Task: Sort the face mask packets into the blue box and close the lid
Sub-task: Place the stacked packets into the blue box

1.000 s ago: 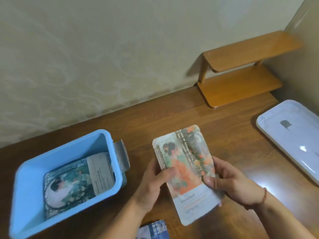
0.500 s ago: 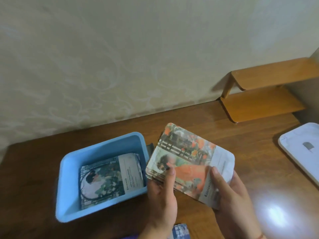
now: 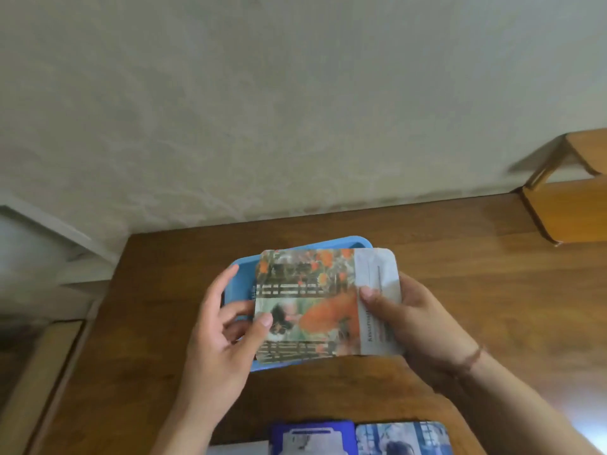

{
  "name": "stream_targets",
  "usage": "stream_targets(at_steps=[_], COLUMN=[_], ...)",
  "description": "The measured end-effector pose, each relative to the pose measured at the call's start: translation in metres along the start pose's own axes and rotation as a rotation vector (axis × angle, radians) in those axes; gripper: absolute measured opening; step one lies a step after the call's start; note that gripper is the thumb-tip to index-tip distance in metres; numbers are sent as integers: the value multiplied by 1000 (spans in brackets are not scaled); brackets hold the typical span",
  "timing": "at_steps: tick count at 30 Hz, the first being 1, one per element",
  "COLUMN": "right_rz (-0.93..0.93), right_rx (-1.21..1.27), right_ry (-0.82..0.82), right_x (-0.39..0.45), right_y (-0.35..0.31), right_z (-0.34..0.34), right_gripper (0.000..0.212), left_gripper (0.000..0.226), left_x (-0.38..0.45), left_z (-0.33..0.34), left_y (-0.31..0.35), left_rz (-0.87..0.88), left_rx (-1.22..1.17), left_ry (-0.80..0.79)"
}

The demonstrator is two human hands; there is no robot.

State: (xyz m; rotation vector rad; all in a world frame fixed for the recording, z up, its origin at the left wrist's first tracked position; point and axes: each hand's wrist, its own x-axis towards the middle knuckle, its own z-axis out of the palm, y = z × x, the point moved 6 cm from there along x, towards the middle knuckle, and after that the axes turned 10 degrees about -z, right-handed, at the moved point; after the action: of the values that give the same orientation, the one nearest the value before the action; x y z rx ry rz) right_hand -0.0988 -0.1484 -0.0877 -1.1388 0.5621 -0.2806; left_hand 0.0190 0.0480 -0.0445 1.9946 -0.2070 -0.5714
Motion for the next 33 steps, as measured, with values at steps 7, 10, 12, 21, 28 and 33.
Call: stream_targets(at_steps=[7,10,12,21,28,33], right_rz=[308,418,480,482,-44,-105], right_rx=[-314,-387,-434,-664,-1587,-1652], right_ry=[28,45,54,-41,-385,-580], right_x=[51,61,65,63,48,58], right_y=[40,52,63,62,14,37], right_z=[30,27,25,29,55,65], right_gripper=[14,15,20,32,67,99], left_gripper=[73,62,48,85,101,101], left_x=[38,47,52,73,72,73], left_z=[-6,8,15,39,37,39], left_y=[-33,-23,-17,-22,-31,-35], left_rz=[19,119,126,443,473,500], left_rx=[765,1132,1290,1210,1278,1351], left_ry=[-103,-106,-118,-274,-287,-273])
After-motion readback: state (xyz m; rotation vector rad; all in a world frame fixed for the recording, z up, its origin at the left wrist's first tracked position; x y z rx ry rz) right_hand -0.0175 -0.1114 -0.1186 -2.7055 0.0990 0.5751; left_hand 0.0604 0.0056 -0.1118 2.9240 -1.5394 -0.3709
